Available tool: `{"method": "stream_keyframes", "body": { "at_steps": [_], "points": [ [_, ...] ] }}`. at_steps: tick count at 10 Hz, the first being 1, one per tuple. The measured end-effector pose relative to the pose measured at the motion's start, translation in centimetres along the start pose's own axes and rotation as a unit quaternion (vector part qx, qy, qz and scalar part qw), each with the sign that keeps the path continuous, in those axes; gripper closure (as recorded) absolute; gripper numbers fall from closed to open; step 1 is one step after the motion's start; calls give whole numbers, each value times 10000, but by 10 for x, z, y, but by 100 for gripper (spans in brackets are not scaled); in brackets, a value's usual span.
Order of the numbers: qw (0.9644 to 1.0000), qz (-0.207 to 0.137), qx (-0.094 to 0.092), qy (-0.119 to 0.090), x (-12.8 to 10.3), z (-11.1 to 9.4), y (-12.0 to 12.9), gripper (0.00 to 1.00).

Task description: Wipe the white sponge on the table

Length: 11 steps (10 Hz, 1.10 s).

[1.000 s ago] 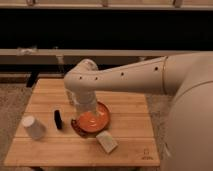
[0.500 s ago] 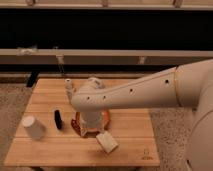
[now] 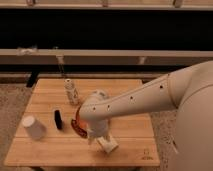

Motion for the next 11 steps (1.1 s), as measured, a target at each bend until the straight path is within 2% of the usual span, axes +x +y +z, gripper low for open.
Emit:
{"method": "stream_keyframes", "body": {
  "at_steps": [2,6,11],
  "points": [
    [9999,157,-27,45,-4,13,-14,35],
    [9993,381,-59,2,-22,26,-34,35],
    [9992,396,-71,89,-29,43,-34,35]
  ]
}}
